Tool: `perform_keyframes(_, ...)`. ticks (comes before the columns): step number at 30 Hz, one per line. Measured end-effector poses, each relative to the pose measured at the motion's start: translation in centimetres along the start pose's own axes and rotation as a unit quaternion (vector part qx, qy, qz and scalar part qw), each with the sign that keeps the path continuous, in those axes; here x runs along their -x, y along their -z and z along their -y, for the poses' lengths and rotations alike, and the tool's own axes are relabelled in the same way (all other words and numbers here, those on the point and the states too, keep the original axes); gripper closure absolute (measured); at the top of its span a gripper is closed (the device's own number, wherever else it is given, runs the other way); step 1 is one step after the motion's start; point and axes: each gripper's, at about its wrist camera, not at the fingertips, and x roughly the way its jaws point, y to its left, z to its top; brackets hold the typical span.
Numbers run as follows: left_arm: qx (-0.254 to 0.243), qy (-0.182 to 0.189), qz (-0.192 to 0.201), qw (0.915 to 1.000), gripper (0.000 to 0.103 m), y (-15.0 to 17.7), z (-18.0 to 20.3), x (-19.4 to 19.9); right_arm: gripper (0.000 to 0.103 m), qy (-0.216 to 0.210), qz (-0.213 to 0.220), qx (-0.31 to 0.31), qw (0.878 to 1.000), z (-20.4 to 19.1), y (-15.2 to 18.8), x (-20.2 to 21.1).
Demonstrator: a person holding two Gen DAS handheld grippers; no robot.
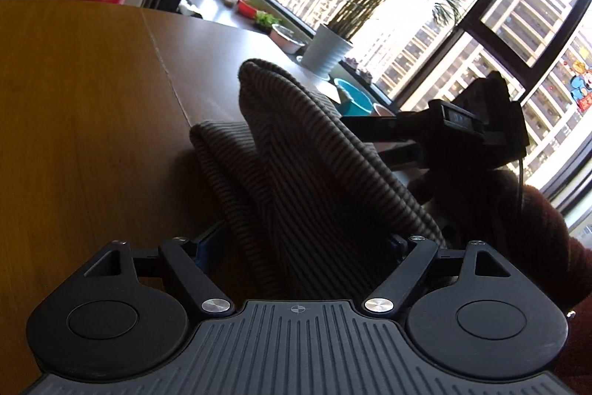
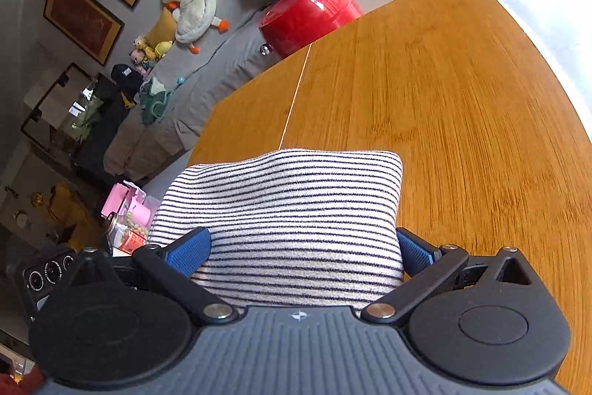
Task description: Fold clothes
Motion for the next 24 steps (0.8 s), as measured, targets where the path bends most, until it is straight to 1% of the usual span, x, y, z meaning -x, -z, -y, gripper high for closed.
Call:
perform_keyframes(1,-0.01,0.002,-0.002,0.9999,0.013,0.2,0.5,-0.1,0.0,0.006,0.007,0.012,1.0,-0.4,0.2,0.5)
perform_keyframes(2,-0.015,0.0,0.005,0.9999,0.012,0.0,0.7,0.2,0.0,0.014,0.023,0.027,0.999,-0.8,0.4,1.4)
perform_keyframes(4,-0.024,-0.004,0.018,0.9995,0.012,-0.4,0.9,0.9,0.0,0.032,0.065,0.062,0.995,-1.8,0.8,3.6)
perform_keyframes(7,-0.038,-0.011,0.038,0.9985,0.008,-1.1,1.3,1.8,0.0,0.045,0.144,0.094,0.984,-3.2,2.7,6.9)
perform_keyframes(8,-0.042,-0.013,0.044,0.9981,0.008,-1.3,1.3,2.2,0.0,0.042,0.162,0.101,0.981,-3.7,3.3,7.7)
perform_keyframes(9,-0.037,-0.016,0.051,0.9979,0.008,-1.5,1.1,2.4,0.0,0.03,0.163,0.106,0.981,-4.1,3.8,8.0)
perform_keyframes(10,-0.031,-0.02,0.055,0.9978,0.008,-1.6,0.8,2.6,0.0,0.014,0.149,0.112,0.982,-4.5,4.4,7.8)
perform_keyframes(13,-0.021,-0.027,0.057,0.9978,0.014,-1.3,0.3,2.9,0.0,-0.038,0.091,0.135,0.986,-5.8,7.0,6.9)
perform_keyframes(14,-0.021,-0.031,0.052,0.998,0.017,-1.1,0.3,2.8,0.0,-0.043,0.08,0.153,0.984,-6.4,7.9,6.4)
perform_keyframes(16,-0.021,-0.037,0.041,0.9983,0.021,-0.7,0.3,2.6,0.0,-0.022,0.077,0.214,0.974,-7.6,10.2,5.4)
perform_keyframes(19,-0.017,-0.038,0.019,0.9989,0.029,0.0,0.1,1.8,0.0,0.033,0.072,0.321,0.944,-9.3,12.5,4.4)
perform_keyframes(20,-0.015,-0.037,0.012,0.9991,0.029,0.3,0.1,1.4,0.0,0.052,0.069,0.35,0.933,-9.7,12.9,4.2)
perform_keyframes(21,-0.009,-0.03,0.012,0.9995,0.029,0.3,0.0,1.2,0.0,0.062,0.067,0.367,0.926,-9.7,13.0,4.1)
perform_keyframes(24,0.004,-0.01,0.014,0.9998,0.033,0.2,0.0,0.6,0.0,0.064,0.056,0.389,0.917,-9.1,12.1,4.0)
